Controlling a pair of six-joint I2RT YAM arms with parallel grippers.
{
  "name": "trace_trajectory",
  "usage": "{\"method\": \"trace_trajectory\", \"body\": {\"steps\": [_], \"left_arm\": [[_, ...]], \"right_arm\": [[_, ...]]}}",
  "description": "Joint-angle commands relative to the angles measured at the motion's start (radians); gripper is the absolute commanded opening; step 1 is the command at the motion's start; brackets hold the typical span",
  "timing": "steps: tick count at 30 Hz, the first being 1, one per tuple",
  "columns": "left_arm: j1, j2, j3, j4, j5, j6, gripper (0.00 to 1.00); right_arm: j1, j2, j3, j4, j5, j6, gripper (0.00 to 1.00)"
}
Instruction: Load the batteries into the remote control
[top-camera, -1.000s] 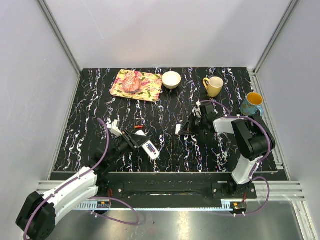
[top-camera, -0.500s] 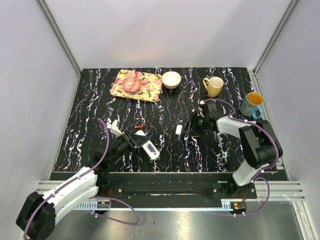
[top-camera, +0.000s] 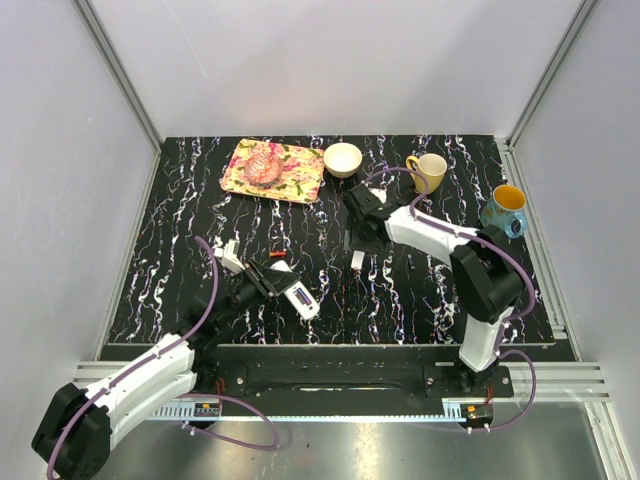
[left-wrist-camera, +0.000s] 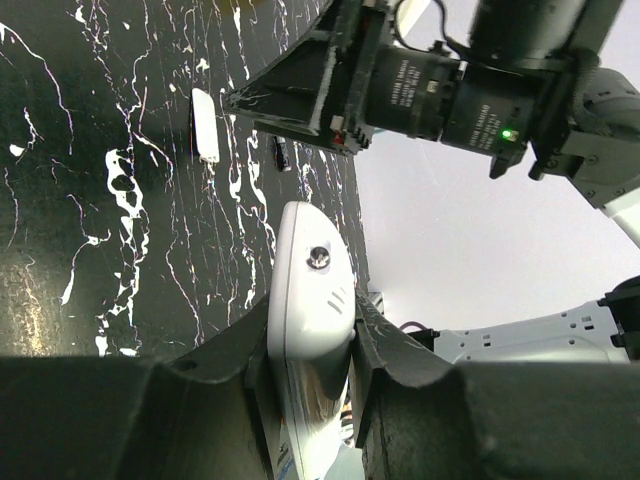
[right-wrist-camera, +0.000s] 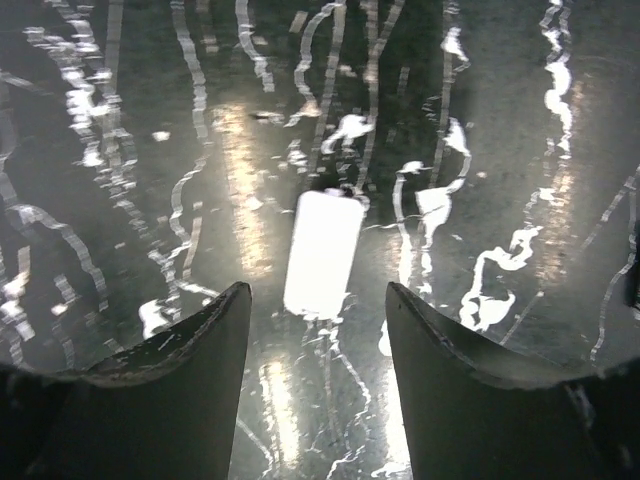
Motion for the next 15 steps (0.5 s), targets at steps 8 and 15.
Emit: {"method": "trace_trajectory", "body": {"steps": [8,15], "left_arm": [[0.004,-0.008,0.022,0.076,0.038,0.016,0.0],[0.004,-0.023,0.011,0.078,0.045,0.015,0.0]], "right_arm": [[0.027,0.11,0.097,-0.161,0.152,0.117,0.61],[0.05,0.093,0.095,-0.149,0.173,0.145,0.62]]}}
